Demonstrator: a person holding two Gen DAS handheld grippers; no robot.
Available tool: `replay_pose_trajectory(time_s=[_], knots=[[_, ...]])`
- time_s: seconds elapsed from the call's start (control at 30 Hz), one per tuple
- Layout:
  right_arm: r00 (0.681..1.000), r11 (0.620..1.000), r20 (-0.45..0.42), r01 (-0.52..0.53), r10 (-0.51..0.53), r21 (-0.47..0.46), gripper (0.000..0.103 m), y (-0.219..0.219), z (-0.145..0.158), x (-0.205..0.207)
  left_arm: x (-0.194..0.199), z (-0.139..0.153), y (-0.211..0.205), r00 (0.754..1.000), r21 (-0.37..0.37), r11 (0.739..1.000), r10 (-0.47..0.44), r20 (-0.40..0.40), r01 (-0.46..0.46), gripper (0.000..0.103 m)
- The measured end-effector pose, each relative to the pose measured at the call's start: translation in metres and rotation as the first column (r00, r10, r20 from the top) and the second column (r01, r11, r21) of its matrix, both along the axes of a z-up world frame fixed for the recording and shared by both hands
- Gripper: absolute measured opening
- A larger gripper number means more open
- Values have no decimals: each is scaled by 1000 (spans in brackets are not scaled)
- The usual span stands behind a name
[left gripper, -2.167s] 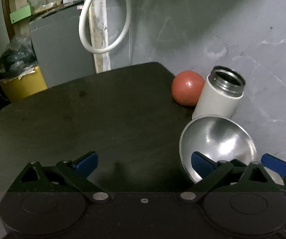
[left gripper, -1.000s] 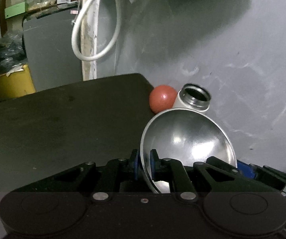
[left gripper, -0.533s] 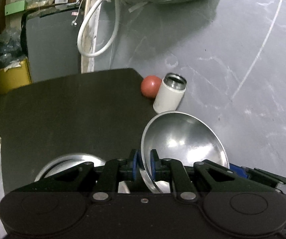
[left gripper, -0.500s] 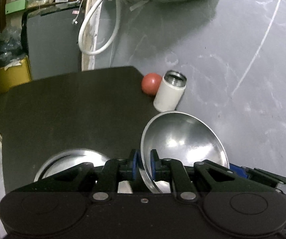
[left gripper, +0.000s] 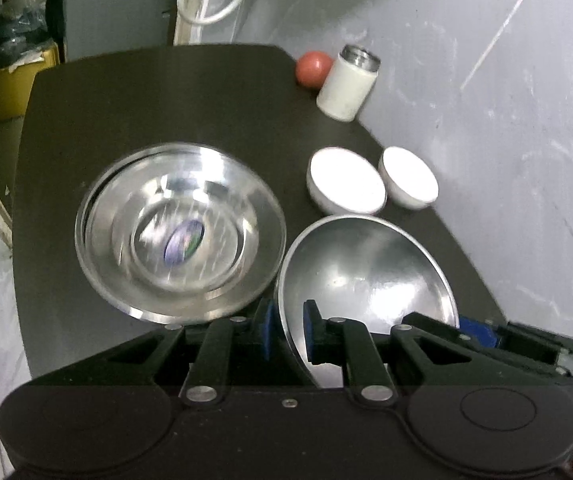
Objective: Organize plates and bowls
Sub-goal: 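Carry the steel bowl with both grippers beside the plate stack and lower it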
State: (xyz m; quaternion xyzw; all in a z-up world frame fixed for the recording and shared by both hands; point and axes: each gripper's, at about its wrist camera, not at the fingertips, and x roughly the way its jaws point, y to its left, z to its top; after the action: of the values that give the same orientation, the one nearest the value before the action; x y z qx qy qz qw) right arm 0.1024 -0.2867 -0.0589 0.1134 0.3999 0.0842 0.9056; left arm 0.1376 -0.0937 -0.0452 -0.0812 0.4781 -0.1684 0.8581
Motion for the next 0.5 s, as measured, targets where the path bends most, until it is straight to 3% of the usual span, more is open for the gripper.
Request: replay_pose_trajectory(time_s=[0.5], knots=[[993, 995, -72, -99, 96, -33, 27, 21, -10, -23, -26, -19, 19, 998, 27, 1000, -2, -68, 4, 17]])
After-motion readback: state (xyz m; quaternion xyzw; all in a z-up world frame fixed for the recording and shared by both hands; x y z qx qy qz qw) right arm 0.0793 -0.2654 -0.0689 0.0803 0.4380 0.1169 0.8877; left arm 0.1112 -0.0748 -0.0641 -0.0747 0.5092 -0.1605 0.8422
